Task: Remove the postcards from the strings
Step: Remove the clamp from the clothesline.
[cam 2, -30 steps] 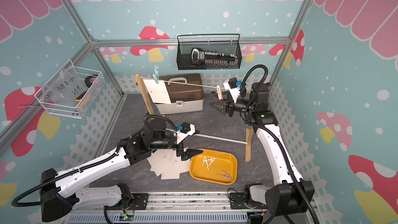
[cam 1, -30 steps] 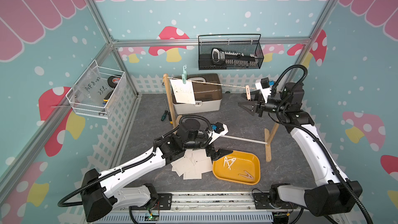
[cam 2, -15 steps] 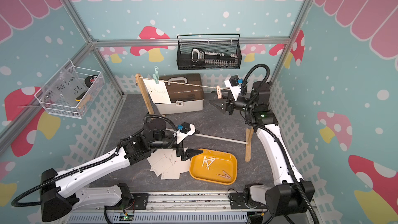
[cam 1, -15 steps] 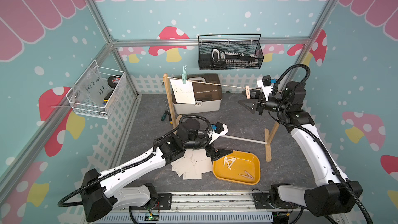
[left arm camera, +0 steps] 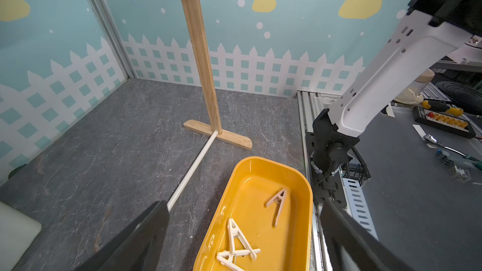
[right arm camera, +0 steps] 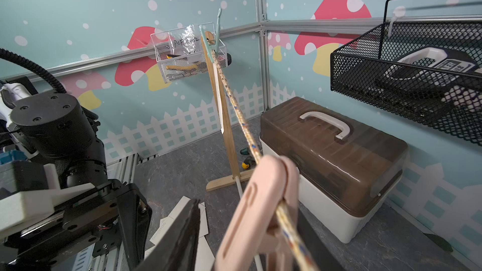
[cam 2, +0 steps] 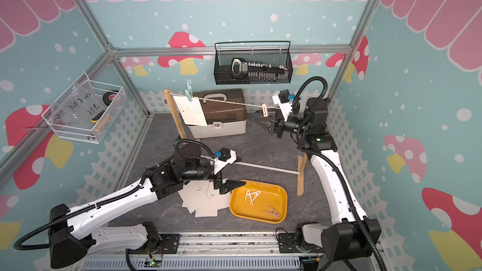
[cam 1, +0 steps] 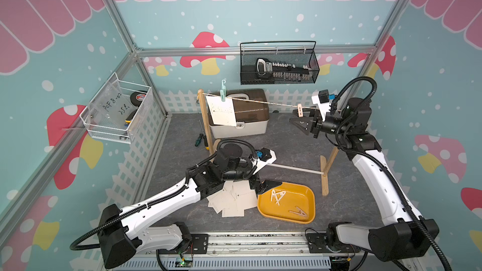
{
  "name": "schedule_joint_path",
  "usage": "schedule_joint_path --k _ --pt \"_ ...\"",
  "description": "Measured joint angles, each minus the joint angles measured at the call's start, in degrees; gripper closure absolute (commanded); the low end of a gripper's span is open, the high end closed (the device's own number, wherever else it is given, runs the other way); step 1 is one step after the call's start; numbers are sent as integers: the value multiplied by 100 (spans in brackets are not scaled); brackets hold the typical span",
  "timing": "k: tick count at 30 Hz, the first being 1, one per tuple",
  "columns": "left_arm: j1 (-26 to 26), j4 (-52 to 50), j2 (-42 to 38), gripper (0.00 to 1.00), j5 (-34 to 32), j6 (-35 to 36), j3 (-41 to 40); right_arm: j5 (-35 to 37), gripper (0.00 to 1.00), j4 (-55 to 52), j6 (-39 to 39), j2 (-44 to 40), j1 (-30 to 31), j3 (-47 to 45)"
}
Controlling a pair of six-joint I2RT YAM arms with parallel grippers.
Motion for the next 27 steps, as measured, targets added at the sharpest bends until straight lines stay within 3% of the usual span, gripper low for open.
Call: schedule_joint_path --k 7,14,27 --pt "0 0 0 5 0 0 0 9 44 9 13 0 0 -9" --pt "0 0 0 5 -2 0 0 42 58 17 17 0 0 -66" --pt "0 0 0 5 -2 0 0 37 74 20 20 26 0 -76"
